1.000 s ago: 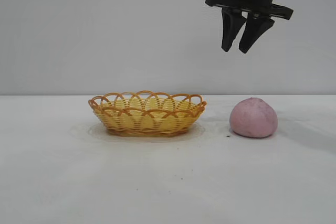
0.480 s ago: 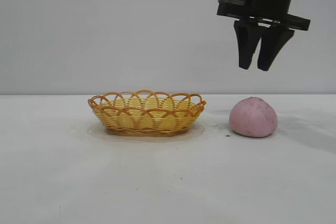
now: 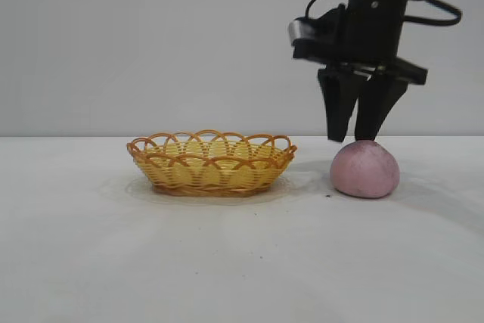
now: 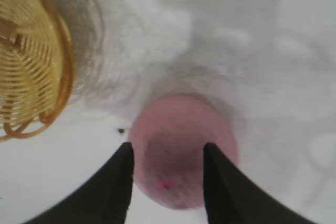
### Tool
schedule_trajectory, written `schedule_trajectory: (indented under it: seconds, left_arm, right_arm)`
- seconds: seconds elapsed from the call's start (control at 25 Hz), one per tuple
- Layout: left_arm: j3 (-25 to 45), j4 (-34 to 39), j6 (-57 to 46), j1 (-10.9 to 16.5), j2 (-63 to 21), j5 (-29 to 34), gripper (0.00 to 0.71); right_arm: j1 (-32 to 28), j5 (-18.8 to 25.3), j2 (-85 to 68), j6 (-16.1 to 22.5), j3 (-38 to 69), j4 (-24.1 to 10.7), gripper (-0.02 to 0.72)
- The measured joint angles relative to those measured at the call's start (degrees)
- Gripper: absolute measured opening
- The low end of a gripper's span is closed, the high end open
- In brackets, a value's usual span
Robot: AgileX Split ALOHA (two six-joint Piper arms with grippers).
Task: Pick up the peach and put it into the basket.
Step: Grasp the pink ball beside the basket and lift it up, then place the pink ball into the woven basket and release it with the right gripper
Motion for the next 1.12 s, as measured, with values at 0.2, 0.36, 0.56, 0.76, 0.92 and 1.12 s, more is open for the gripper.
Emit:
schedule_trajectory:
  seconds: [0.2,0.36,0.56,0.76,0.92,1.12]
  left_arm:
    - [0.0,0.0,0.0,0.0,0.0,0.0,0.447]
    - [0.0,0.0,0.0,0.0,0.0,0.0,0.447]
    - [0.0,0.0,0.0,0.0,0.0,0.0,0.447]
    - [0.0,0.0,0.0,0.0,0.0,0.0,0.447]
    - [0.0,0.0,0.0,0.0,0.0,0.0,0.447]
    - [0.0,0.0,0.0,0.0,0.0,0.0,0.447]
  right_arm:
    - [0.2,-0.7,-6.1,0.1,-0.2,-0.2,0.0]
    - [0.7,-0.9,-10.3,-0.9,-3.6,2.5,0.0]
    - [3.7,-2.4,-11.0,-3.0,-6.3,7.3,0.0]
    - [8.3,-5.0,-8.1,-3.1,-6.4,8.6,0.0]
    - [10.4,-6.7,-4.5,-3.1,-6.4,9.1,0.0]
    - [11.0,-8.7,-0.9,-2.8,-6.4,9.6,0.0]
